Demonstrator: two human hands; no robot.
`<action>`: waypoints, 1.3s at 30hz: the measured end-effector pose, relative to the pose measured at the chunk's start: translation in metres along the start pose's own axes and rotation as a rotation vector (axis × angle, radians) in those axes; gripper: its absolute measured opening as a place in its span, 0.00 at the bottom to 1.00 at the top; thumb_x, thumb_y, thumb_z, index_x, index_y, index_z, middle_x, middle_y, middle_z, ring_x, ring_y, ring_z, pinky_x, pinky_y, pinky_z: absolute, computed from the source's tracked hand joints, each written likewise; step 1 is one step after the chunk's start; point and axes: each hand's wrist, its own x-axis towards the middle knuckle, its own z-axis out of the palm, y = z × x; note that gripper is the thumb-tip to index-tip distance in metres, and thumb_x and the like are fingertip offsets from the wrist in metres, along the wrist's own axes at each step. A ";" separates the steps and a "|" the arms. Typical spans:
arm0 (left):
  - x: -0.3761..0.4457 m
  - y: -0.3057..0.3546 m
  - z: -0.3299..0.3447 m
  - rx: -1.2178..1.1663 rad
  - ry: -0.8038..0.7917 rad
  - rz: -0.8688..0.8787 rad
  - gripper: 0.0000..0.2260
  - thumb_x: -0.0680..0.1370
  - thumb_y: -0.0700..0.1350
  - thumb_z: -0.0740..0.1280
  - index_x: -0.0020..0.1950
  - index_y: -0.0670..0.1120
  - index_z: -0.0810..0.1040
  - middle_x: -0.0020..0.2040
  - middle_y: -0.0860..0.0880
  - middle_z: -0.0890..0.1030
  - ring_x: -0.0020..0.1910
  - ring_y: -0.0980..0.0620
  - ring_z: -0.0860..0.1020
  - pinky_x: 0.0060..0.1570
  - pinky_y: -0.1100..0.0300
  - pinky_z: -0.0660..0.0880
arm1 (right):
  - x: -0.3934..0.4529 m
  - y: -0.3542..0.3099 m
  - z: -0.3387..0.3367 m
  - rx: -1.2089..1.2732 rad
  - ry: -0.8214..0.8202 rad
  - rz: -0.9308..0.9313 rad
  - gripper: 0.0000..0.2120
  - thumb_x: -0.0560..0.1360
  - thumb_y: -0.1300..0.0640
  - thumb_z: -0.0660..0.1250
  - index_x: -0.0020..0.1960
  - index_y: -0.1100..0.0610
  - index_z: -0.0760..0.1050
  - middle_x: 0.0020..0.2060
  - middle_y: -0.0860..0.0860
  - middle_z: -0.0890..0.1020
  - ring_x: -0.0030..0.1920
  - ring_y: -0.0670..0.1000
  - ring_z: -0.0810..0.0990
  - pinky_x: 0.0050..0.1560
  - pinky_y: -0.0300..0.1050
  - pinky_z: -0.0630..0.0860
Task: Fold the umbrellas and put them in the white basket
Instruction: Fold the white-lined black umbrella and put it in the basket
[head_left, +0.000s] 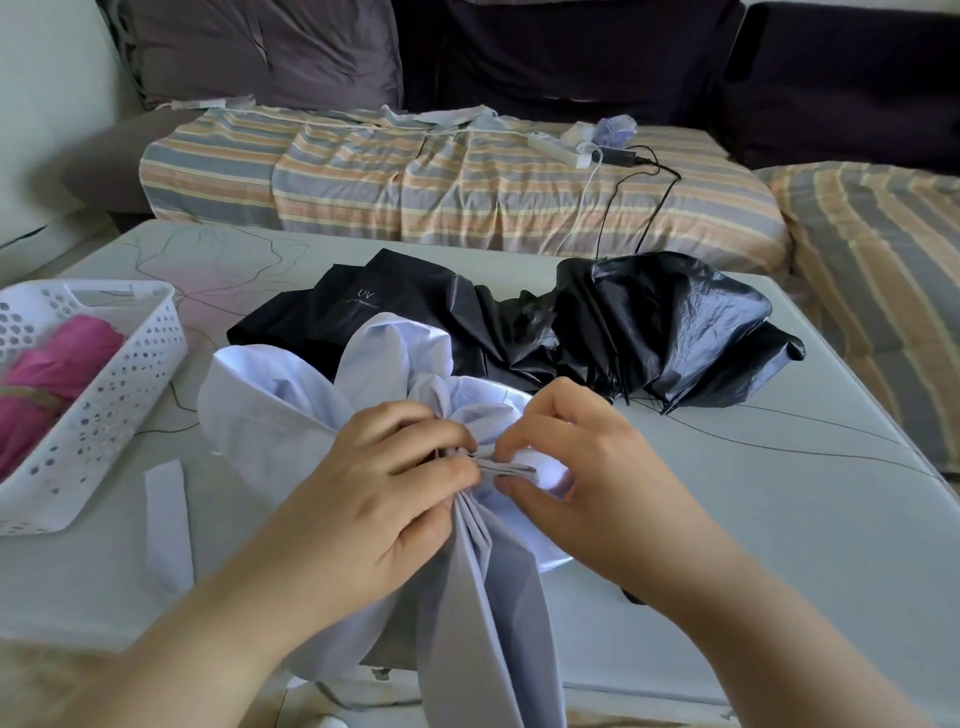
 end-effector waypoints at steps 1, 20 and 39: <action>0.000 0.000 -0.001 0.007 -0.008 -0.003 0.08 0.77 0.41 0.59 0.52 0.47 0.76 0.53 0.50 0.78 0.53 0.47 0.73 0.55 0.55 0.70 | 0.000 0.000 0.000 0.007 -0.009 0.000 0.03 0.70 0.54 0.69 0.44 0.49 0.79 0.42 0.42 0.71 0.42 0.43 0.71 0.39 0.38 0.68; -0.003 -0.019 -0.007 0.063 -0.030 -0.008 0.09 0.77 0.40 0.56 0.43 0.45 0.76 0.51 0.51 0.74 0.50 0.48 0.69 0.53 0.59 0.66 | -0.001 0.017 -0.010 -0.372 -0.552 0.289 0.13 0.80 0.48 0.57 0.58 0.51 0.76 0.44 0.48 0.77 0.49 0.53 0.77 0.44 0.44 0.71; -0.004 -0.041 -0.010 0.033 0.064 -0.096 0.08 0.76 0.39 0.54 0.46 0.49 0.71 0.51 0.54 0.72 0.49 0.49 0.69 0.58 0.69 0.61 | 0.002 0.029 -0.027 -0.651 -0.150 -0.058 0.16 0.71 0.45 0.57 0.33 0.52 0.77 0.37 0.47 0.78 0.43 0.54 0.74 0.46 0.46 0.66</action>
